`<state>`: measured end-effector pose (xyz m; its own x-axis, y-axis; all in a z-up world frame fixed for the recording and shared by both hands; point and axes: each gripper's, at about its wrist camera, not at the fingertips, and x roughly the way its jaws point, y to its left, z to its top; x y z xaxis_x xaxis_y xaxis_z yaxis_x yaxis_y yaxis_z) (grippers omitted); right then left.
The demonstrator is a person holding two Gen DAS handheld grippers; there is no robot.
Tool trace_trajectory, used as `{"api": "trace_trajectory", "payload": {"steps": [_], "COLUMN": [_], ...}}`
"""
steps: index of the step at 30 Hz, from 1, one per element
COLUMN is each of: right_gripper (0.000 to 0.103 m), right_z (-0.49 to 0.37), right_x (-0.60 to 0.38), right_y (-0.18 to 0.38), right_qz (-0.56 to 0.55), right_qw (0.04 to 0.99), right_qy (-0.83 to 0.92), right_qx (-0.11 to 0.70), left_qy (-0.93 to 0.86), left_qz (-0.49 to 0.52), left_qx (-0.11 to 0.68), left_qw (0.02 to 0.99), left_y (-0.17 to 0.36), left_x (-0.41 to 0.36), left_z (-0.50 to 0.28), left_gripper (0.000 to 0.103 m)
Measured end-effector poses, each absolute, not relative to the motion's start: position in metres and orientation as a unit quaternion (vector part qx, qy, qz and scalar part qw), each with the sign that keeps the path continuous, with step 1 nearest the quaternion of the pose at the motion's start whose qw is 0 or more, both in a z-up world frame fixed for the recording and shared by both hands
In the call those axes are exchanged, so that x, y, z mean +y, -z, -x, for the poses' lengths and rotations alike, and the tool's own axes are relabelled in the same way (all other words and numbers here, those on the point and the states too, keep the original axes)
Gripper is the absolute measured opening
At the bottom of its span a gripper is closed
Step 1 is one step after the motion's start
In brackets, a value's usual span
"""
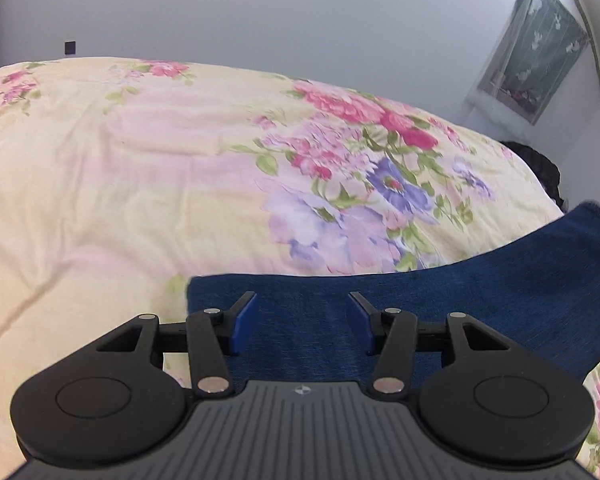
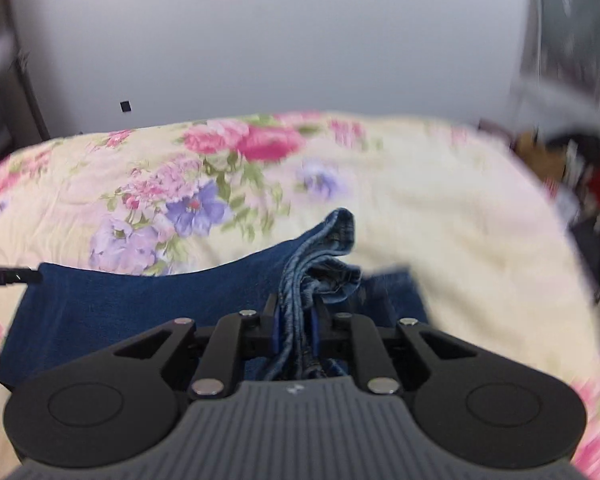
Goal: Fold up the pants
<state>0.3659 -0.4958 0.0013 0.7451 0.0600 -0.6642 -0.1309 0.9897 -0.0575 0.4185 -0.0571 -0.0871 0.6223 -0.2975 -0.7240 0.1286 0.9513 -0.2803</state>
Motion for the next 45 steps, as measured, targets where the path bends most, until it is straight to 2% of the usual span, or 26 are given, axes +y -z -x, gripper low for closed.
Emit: {"api": "trace_trajectory", "payload": {"steps": [2,5,7,9,13,14,17,21,24,26,31,36,39,41,45], "right_gripper": [0.007,0.008,0.008,0.008,0.009,0.013,0.012,0.012,0.019,0.034,0.034,0.036,0.03,0.004,0.0], "right_z": [-0.372,-0.389,-0.397,-0.403,-0.411,-0.414,-0.419,-0.405,-0.374,-0.349,-0.312,-0.312,-0.315,-0.319,-0.331], "right_x": [-0.498,-0.528,-0.543,-0.547,-0.556,-0.558,-0.566,-0.591,-0.617,-0.627,-0.628,-0.635,-0.641,-0.637,-0.609], "right_y": [-0.008,0.014,0.047,0.082,0.117,0.122,0.133,0.118,0.095,0.085,0.102,0.14,0.155,0.146,0.099], "right_qz": [0.091,0.076,0.046,0.063,0.062,0.068,0.071,0.063,-0.049,-0.133,-0.284,-0.392,-0.445,-0.427,-0.268], "right_qw": [0.934,0.918,0.907,0.896,0.896,0.894,0.885,0.882,0.896,0.899,0.868,0.831,0.811,0.824,0.899], "right_qy": [-0.013,0.031,0.031,0.058,0.081,0.087,0.121,0.16,0.153,0.133,0.099,0.106,0.117,0.112,0.08], "right_qx": [0.346,0.387,0.417,0.435,0.433,0.434,0.444,0.439,0.415,0.396,0.396,0.381,0.362,0.356,0.337], "left_qy": [0.116,0.125,0.125,0.126,0.114,0.112,0.114,0.123,0.126,0.129,0.131,0.124,0.118,0.117,0.116], "left_qz": [0.104,0.102,0.097,0.089,0.03,0.02,0.027,0.028,0.041,0.056,0.072,0.082,0.094,0.093,0.077], "left_qx": [0.419,0.424,0.428,0.435,0.437,0.439,0.442,0.443,0.441,0.438,0.428,0.433,0.432,0.43,0.418], "left_qw": [0.895,0.891,0.89,0.887,0.892,0.891,0.889,0.888,0.888,0.888,0.892,0.889,0.889,0.89,0.898], "left_y": [0.088,0.096,0.104,0.113,0.127,0.131,0.138,0.135,0.131,0.128,0.123,0.12,0.117,0.113,0.107], "left_x": [-0.053,-0.055,-0.06,-0.067,-0.078,-0.078,-0.073,-0.067,-0.065,-0.062,-0.059,-0.057,-0.053,-0.051,-0.052], "left_z": [-0.42,-0.421,-0.423,-0.426,-0.426,-0.426,-0.425,-0.424,-0.419,-0.413,-0.391,-0.384,-0.384,-0.385,-0.394], "left_gripper": [0.06,0.059,0.054,0.048,0.037,0.035,0.034,0.034,0.034,0.034,0.034,0.034,0.034,0.034,0.034]}}
